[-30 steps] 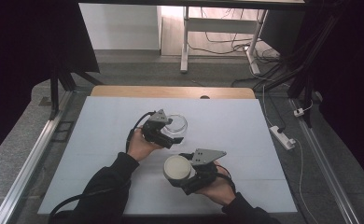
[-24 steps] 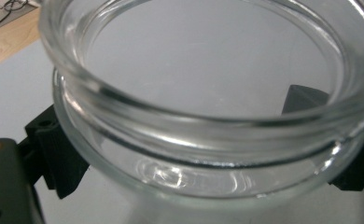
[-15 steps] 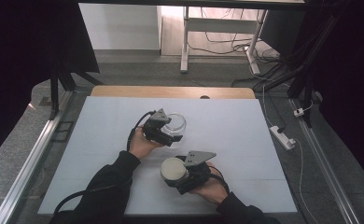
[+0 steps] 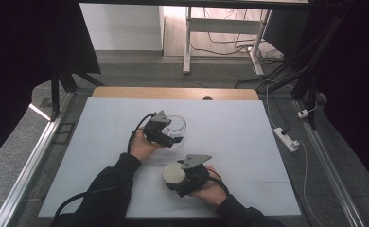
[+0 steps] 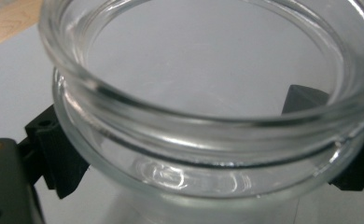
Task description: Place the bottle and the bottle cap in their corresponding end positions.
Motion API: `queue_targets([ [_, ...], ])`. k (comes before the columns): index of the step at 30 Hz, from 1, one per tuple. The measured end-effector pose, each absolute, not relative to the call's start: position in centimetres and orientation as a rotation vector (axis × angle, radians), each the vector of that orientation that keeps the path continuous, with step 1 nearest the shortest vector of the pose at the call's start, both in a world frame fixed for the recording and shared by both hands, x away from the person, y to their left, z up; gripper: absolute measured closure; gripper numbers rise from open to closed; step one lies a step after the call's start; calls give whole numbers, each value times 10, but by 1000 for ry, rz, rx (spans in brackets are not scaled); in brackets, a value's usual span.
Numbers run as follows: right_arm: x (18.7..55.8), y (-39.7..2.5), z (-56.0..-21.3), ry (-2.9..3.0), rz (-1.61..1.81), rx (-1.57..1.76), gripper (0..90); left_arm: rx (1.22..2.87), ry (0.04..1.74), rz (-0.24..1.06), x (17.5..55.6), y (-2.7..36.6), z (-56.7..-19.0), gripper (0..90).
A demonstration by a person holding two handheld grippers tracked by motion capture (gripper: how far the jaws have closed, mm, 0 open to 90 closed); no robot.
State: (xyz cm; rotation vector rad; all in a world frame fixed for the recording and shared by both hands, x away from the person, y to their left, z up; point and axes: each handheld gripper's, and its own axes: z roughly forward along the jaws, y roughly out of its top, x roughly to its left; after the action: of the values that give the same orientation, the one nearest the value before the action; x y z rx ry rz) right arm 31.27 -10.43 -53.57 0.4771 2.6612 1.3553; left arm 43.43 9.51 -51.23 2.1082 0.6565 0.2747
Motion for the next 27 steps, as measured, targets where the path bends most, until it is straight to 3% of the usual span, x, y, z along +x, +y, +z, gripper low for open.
queue_targets([
  [16,318,-99,-538,2669,1238,579,66,2131,626,303,433,91,-519,72],
  [27,317,-98,-538,2678,1225,573,23,2099,667,254,435,91,-518,48],
])
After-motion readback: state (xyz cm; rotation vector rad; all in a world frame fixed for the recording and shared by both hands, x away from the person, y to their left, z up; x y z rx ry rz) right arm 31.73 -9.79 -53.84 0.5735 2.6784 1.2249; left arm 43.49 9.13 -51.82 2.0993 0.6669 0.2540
